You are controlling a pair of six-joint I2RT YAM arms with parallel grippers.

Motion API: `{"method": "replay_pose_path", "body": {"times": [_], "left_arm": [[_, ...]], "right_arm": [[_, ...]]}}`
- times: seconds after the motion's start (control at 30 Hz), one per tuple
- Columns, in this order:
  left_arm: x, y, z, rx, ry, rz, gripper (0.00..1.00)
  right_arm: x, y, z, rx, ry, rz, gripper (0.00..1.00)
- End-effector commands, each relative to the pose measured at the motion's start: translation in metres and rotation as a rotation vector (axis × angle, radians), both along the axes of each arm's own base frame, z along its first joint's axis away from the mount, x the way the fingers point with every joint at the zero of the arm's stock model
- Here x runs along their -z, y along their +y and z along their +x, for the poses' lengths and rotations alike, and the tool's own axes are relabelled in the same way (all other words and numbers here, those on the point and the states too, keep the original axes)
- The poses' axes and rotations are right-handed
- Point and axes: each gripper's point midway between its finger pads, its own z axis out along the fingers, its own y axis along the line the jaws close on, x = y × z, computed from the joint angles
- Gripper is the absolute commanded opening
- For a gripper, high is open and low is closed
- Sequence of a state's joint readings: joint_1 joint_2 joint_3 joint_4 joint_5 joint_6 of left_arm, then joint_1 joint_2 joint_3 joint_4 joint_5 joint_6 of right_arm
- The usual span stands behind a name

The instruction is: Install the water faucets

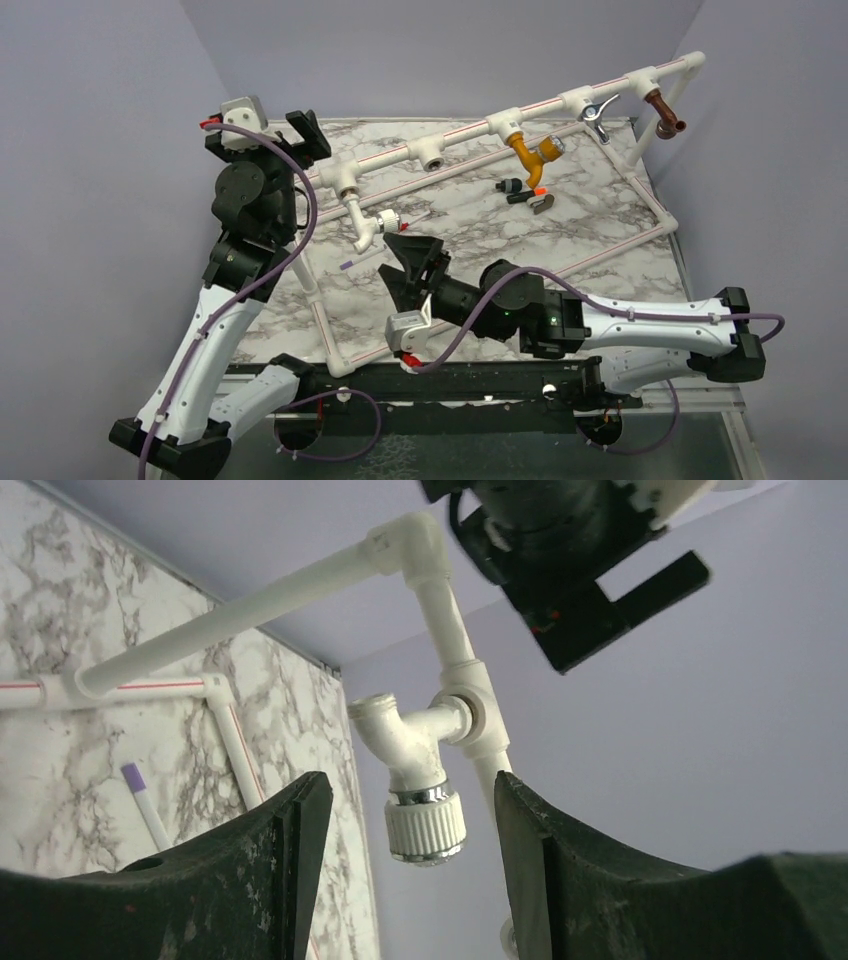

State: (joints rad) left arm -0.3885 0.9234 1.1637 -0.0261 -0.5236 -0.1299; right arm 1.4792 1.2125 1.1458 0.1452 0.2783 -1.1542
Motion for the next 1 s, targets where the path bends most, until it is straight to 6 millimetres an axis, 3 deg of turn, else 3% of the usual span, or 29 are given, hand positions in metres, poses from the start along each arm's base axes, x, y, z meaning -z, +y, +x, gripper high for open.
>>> {"method": "replay_pose_path", "body": {"times": [0.0, 0.23, 0.53, 0.77, 0.97], "left_arm": [[-0.051, 0.001, -0.012, 0.012, -0.087, 0.018, 0.99], [-0.113, -0.012, -0.024, 0.078, -0.21, 0.139, 0.99], [-0.183, -0.026, -0.059, 0.178, -0.411, 0.174, 0.99], [-0.204, -0.014, -0.096, 0.183, -0.54, 0.133, 0.99], [-0.21, -0.017, -0.111, 0.227, -0.58, 0.126, 0.99]], "right_arm": [[-0.009, 0.007, 0.007, 0.041, -0.173, -0.069, 0.65], [-0.014, 0.018, 0.024, 0.171, -0.309, -0.028, 0.65], [-0.002, 0.031, 0.042, 0.3, -0.354, -0.053, 0.61], [0.003, 0.039, 0.05, 0.361, -0.354, -0.063, 0.57], [0.002, 0.039, 0.054, 0.394, -0.344, -0.044, 0.54]]}}
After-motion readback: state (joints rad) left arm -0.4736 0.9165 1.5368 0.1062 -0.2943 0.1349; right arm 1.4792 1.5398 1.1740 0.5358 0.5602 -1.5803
